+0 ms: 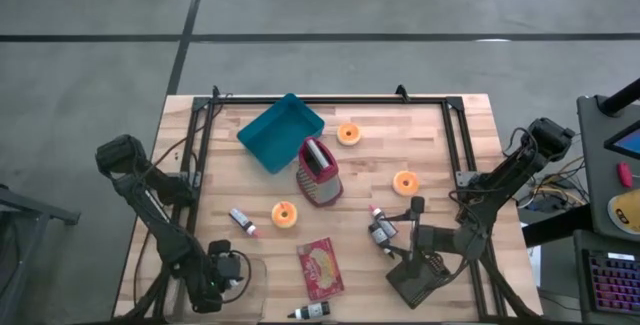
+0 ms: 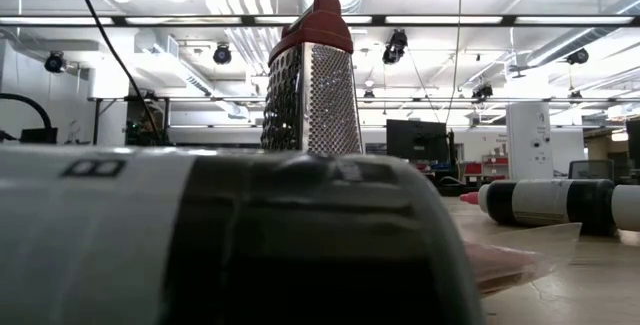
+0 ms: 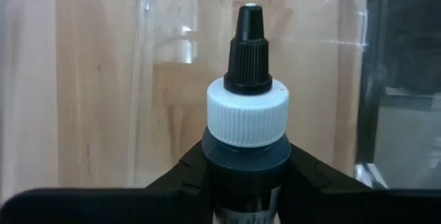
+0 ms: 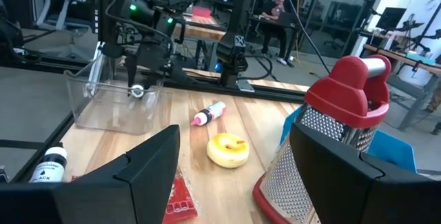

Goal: Pick & Place Food Item
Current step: Put the top black food coloring into the transparent bin, then put the left pink food coloring into the transparent bin

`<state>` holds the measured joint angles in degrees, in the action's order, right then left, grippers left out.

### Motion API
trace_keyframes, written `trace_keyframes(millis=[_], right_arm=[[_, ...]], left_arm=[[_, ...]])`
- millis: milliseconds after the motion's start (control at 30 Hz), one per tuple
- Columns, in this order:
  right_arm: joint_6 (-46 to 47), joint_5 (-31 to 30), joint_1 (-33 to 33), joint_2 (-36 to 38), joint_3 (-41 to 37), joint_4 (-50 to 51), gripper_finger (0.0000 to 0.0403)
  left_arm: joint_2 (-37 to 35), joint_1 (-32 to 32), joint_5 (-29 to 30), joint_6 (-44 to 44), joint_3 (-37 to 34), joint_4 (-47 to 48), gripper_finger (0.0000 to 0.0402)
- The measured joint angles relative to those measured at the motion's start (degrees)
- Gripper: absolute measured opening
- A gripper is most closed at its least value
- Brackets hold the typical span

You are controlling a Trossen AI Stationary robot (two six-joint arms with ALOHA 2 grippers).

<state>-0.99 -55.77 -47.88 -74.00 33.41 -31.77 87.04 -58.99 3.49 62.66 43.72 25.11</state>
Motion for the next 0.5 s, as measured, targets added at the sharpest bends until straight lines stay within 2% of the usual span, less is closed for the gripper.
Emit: trace_keyframes(millis=[200,500], right_arm=[[0.0,0.0,0.0,0.0,0.0,0.1,0.0269],[0.0,-0.1,0.0,0.0,-0.1,0.5,0.0269]], left_arm=[[-1.6,0.0,0.6,0.0,0.8,-0.4,0.0182],[-2.2,0.0,2.9,-0.9,0.8,0.2,0.0245]])
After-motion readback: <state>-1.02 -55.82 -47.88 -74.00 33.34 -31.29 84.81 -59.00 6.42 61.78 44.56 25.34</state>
